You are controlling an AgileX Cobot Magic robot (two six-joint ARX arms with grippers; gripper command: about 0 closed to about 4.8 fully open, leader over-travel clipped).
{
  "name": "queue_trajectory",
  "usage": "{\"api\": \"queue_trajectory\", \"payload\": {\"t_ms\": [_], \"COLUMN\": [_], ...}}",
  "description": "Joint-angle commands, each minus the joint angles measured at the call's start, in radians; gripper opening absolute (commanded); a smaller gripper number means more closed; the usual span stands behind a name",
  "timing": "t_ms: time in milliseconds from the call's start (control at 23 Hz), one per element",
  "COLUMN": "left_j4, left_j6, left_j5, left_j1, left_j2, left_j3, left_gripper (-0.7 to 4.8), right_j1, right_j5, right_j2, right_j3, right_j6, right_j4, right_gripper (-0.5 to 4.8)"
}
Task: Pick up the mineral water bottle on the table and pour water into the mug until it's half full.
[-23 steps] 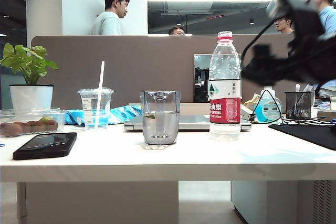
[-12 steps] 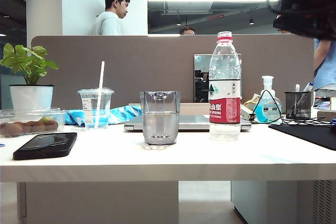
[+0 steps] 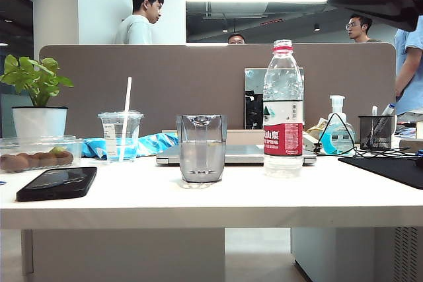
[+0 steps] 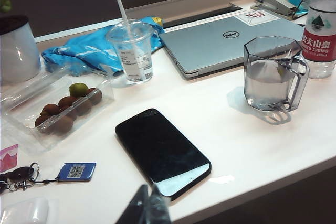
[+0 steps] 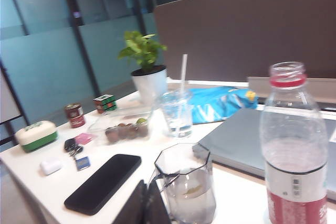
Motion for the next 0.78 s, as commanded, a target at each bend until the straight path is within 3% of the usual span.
{"api": "queue_trajectory", "payload": {"t_ms": [43,130,347,521,781], "left_j4": [0.011,0.011,0.011,0.011,0.011], "left_j6": [-0.004,-0.005,-0.005,-0.005,-0.004], "left_j5": [0.003,0.002,0.003,0.002,0.003], "left_j1": [0.002,0.002,0.002,0.002,0.002], "left_j2": [0.000,0.000,0.000,0.000,0.000], "left_j3": [0.005,0.005,0.005,0.005,0.005], "left_gripper": [-0.01,-0.01,-0.01,-0.01,-0.01], "right_j1": [0.001,0.000,0.000,-0.051,-0.178], "right_j5": [-0.011,0.002,0.178,0.390,0.421], "right_j2": [-0.001,-0.001,-0.001,-0.186,-0.377], "right_j3": [0.002,0.002,0.002,0.002,-0.003], "right_j6": [0.006,-0.007,-0.190,-0.230,-0.237], "right_j4": [-0.001,0.000,-0.090,-0.430,-0.595], "right_gripper": [-0.04,-0.05,-0.04,-0.04,-0.04]}}
